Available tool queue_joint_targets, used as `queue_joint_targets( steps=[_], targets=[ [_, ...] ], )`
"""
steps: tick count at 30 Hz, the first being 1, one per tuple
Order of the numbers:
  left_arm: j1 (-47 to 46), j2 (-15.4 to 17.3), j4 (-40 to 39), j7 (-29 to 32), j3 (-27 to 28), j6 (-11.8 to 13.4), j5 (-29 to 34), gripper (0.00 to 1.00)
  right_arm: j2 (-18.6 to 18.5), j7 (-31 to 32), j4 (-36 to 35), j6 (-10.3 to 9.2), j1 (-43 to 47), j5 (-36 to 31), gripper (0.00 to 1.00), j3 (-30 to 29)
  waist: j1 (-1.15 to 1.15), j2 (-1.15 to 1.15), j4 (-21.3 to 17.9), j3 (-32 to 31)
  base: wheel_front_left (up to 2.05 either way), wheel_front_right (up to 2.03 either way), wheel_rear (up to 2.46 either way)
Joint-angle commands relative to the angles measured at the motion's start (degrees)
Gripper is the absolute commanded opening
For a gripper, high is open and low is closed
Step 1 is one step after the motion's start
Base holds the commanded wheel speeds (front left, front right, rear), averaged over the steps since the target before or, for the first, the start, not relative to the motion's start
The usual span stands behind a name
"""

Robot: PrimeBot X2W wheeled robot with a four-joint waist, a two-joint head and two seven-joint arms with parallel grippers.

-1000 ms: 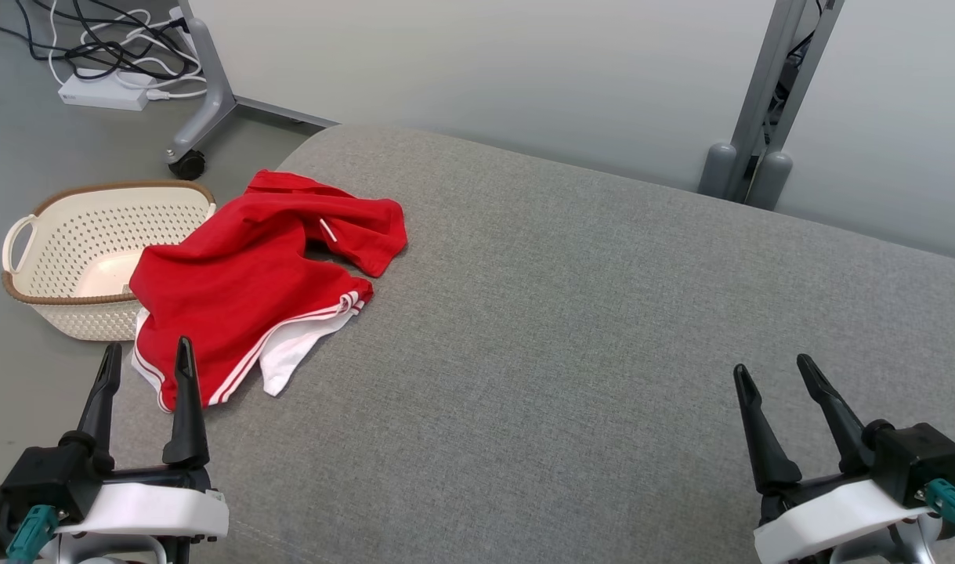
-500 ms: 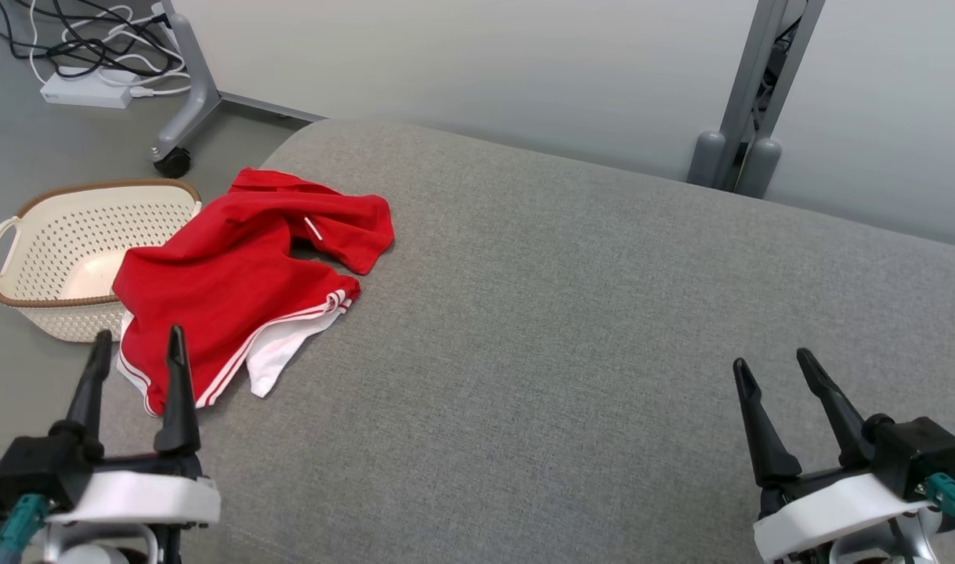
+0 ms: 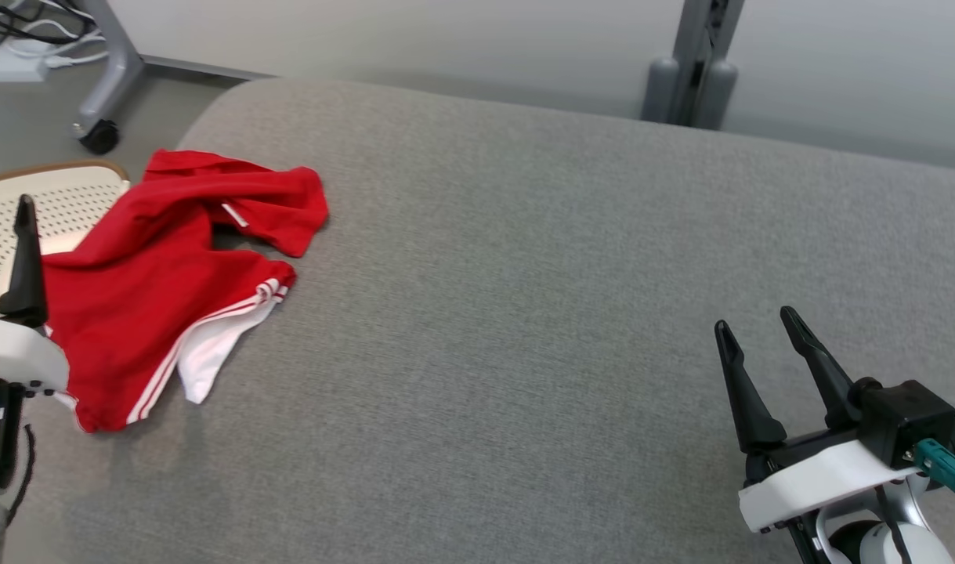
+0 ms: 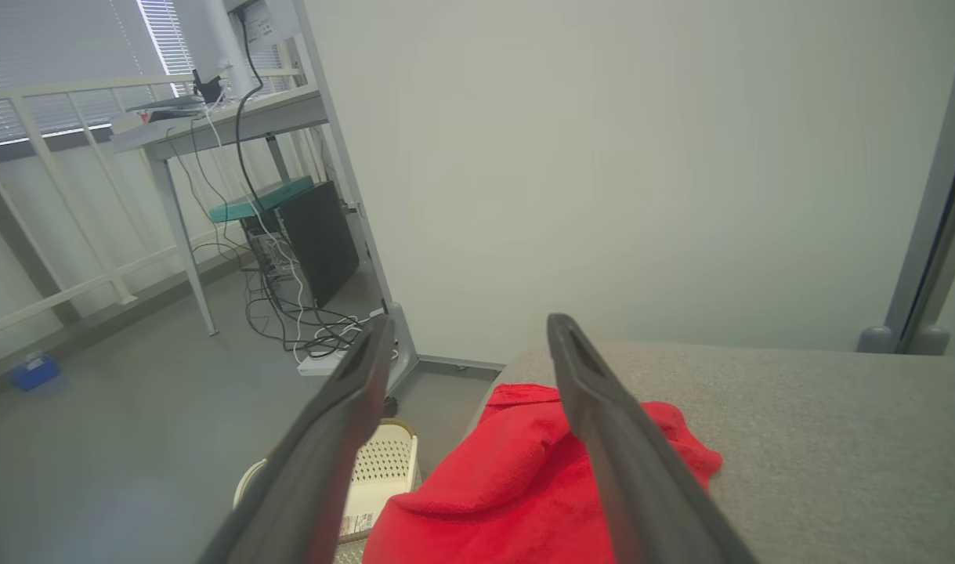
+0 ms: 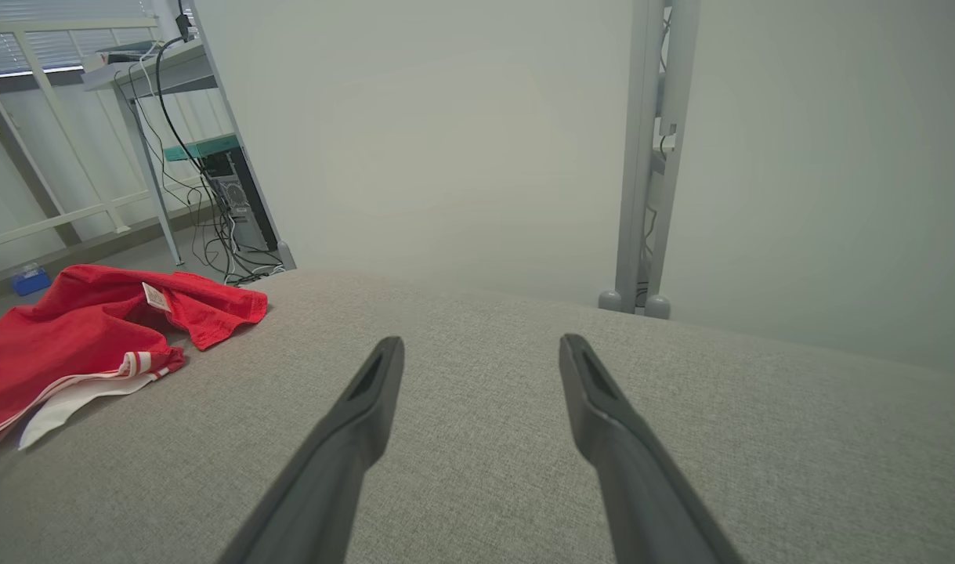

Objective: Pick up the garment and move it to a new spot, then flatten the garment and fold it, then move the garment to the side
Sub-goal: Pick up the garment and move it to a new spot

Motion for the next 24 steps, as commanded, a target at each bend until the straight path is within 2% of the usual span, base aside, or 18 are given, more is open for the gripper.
queue_joint_targets(
  steps=[1, 8, 15, 23, 24],
  targets=[
    [-1.55, 0.65, 2.46, 0.2, -0.06, -0.82, -0.39, 1.0, -0.39, 0.08, -0.43, 0.01, -0.77, -0.51, 1.0, 0.01, 0.0, 0.0, -2.37, 2.53, 0.0, 0.0, 0.0],
    [-5.34, 2.35, 18.64, 2.55, -2.39, -3.42, -0.49, 1.0, -0.58, 0.46, -0.59, 0.0, -2.7, -0.95, 1.0, 0.56, 0.0, 0.0, -5.29, 7.54, 0.0, 0.0, 0.0],
    [-8.18, 1.14, 30.5, 2.53, -5.46, -5.03, -0.36, 1.0, -1.17, 0.72, -0.76, 0.0, -4.36, -0.58, 1.0, 1.25, 0.0, 0.0, -6.97, 11.13, 0.0, 0.0, 0.0],
    [-12.07, 0.48, 40.96, 4.36, -6.37, -5.8, -2.52, 1.0, -2.41, 1.57, -1.49, 0.01, -6.04, -0.14, 1.0, 1.83, 0.0, 0.0, -9.24, 14.21, 0.0, 0.0, 0.0],
    [-12.42, 0.49, 41.94, 4.42, -6.66, -5.87, -2.63, 0.73, -2.49, 1.52, -1.56, 0.01, -6.01, -0.2, 1.0, 1.69, 0.0, 0.0, -9.38, 14.39, 0.0, 0.0, 0.0]
  ],
)
